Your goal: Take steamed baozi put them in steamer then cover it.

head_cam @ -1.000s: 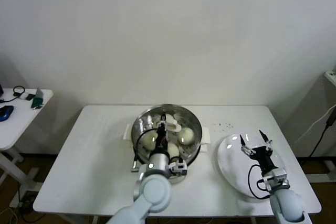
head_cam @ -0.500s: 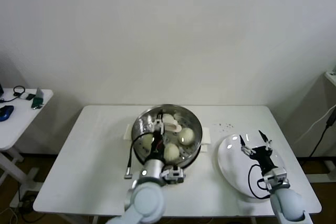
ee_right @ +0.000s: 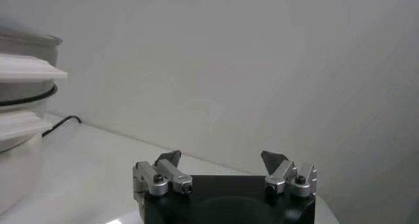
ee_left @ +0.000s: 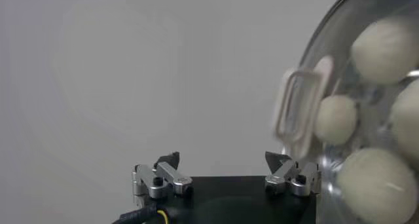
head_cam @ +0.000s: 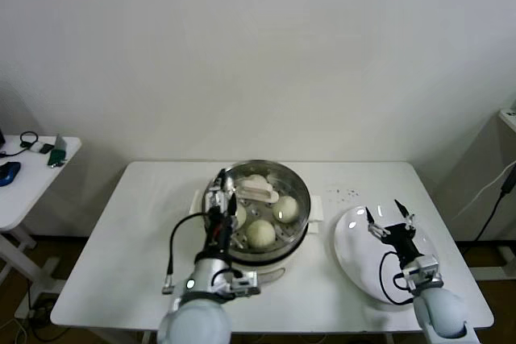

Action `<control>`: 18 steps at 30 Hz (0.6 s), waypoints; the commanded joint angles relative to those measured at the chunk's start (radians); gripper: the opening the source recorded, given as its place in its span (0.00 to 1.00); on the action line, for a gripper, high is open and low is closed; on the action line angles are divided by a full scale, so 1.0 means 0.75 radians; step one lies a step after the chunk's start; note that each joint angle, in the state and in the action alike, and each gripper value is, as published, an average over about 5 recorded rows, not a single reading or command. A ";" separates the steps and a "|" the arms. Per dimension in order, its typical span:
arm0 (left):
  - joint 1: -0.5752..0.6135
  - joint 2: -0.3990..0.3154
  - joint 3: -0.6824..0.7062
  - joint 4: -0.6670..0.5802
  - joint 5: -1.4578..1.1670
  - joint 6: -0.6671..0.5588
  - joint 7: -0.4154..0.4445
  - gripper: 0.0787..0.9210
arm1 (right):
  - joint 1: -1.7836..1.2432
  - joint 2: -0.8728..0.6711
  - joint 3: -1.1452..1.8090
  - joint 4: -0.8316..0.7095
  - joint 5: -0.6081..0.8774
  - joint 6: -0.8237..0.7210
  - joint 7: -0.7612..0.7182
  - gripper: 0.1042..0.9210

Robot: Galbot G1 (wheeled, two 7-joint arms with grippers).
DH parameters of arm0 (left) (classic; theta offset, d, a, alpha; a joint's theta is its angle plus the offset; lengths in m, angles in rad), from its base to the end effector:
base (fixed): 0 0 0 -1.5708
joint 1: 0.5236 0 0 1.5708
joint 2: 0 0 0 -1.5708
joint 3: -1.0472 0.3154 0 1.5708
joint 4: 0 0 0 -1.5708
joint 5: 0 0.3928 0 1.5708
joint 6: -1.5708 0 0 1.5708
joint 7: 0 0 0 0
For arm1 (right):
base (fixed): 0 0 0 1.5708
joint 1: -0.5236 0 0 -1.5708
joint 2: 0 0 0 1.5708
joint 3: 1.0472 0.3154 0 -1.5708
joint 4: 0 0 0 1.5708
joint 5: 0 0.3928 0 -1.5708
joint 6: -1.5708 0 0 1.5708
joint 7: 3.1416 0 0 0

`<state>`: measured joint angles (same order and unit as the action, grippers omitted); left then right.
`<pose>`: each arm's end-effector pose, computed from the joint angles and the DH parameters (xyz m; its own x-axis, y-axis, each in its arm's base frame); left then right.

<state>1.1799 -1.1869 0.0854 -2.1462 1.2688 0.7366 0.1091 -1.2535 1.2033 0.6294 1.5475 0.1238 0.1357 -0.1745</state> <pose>0.2461 -0.1367 -0.1992 -0.9997 0.0098 -0.0224 -0.0199 0.2019 0.9792 0.3232 -0.1553 -0.3619 -0.9903 -0.0951 0.1014 -0.1173 0.9631 -0.2423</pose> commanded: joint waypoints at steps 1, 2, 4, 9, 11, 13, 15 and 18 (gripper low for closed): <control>0.304 0.036 -0.541 -0.105 -0.690 -0.531 -0.468 0.88 | -0.016 -0.001 0.005 0.012 0.005 0.003 -0.019 0.88; 0.335 0.026 -0.601 -0.105 -0.800 -0.581 -0.472 0.88 | -0.020 -0.001 0.006 0.014 0.006 0.004 -0.024 0.88; 0.407 -0.003 -0.712 -0.104 -1.016 -0.679 -0.446 0.88 | -0.027 0.000 0.007 0.017 0.011 0.007 -0.033 0.88; 0.547 -0.085 -0.953 -0.041 -1.367 -0.979 -0.357 0.88 | -0.051 0.002 0.009 0.035 0.044 0.013 -0.050 0.88; 0.576 -0.126 -1.013 0.006 -1.506 -1.057 -0.342 0.88 | -0.060 0.002 0.010 0.039 0.057 0.016 -0.054 0.88; 0.595 -0.174 -1.058 0.061 -1.610 -1.120 -0.318 0.88 | -0.071 0.002 0.014 0.043 0.071 0.020 -0.059 0.88; 0.610 -0.214 -1.089 0.119 -1.696 -1.177 -0.287 0.88 | -0.084 0.001 0.017 0.049 0.084 0.023 -0.067 0.88; 0.631 -0.251 -1.112 0.209 -1.776 -1.249 -0.245 0.88 | -0.102 0.000 0.016 0.059 0.097 0.037 -0.079 0.88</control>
<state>1.5106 -1.2620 -0.4829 -2.1421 0.4469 0.3192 -0.1056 -1.3008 1.2050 0.6397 1.5776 0.1632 0.1506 -0.2164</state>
